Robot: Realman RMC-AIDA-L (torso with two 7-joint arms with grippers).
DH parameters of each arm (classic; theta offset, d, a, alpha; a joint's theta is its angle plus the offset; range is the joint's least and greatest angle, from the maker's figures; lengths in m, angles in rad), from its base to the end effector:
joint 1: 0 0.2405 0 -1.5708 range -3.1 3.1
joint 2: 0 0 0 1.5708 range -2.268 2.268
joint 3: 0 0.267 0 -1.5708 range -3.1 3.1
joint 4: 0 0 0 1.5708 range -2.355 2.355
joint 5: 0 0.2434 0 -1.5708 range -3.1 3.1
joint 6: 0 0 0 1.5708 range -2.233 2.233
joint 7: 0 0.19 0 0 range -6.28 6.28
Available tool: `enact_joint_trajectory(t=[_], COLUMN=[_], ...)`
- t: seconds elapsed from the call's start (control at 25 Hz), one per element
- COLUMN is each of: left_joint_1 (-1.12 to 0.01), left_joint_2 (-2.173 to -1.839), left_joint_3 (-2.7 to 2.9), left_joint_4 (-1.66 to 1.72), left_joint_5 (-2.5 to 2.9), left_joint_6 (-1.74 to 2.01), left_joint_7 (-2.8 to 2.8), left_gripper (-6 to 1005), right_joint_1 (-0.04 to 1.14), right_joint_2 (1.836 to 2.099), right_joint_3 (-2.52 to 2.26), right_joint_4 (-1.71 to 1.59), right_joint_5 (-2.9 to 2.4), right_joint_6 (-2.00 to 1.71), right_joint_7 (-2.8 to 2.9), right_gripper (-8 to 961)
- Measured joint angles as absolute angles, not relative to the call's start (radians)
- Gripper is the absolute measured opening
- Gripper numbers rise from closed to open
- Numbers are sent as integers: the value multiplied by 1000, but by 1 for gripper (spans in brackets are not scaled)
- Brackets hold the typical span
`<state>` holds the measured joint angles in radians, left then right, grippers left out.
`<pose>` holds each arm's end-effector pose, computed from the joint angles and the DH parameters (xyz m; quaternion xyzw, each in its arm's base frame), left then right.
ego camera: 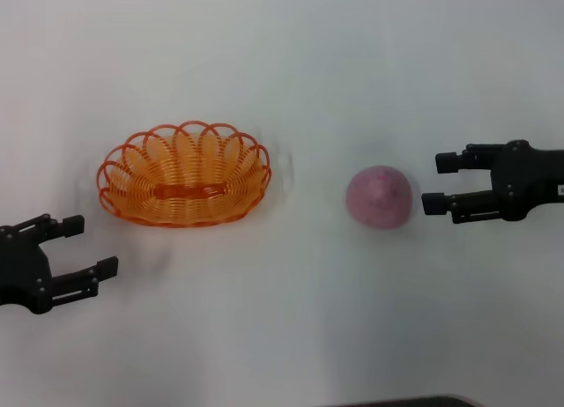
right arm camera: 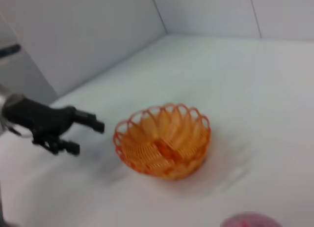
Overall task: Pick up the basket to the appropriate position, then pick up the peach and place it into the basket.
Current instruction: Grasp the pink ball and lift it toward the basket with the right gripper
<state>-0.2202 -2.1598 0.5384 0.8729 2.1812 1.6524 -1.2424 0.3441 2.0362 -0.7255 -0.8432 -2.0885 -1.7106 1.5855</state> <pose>-0.3678 0.2739 -0.0267 -0.9317 -0.2576 -0.1705 0.1910 0.3266 0.3175 -0.0053 -0.9299 0.3090 0.1757 0.0947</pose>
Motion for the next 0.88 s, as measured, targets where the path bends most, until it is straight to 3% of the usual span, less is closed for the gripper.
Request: enact_joint_trajectory(t=[0.28, 0.52, 0.88], left_joint_1=[-222, -224, -227], left_joint_2=[-2160, -2160, -2160], left_joint_3=[538, 539, 538], left_joint_4=[873, 871, 871], left_joint_5=[2181, 2181, 2182], left_joint_6=[1650, 1650, 1640], left_joint_7=[-1242, -1242, -1242], left_gripper=[811, 811, 811], right_joint_1=[485, 568, 704], right_joint_2=[2023, 2024, 2057], right_joint_3=[-715, -720, -806], right_joint_4=[-919, -958, -970], right_joint_5=[-2300, -2387, -2540], right_joint_6=[-1710, -1709, -1706], right_joint_7=[1686, 1707, 1771], right_gripper=[868, 884, 950])
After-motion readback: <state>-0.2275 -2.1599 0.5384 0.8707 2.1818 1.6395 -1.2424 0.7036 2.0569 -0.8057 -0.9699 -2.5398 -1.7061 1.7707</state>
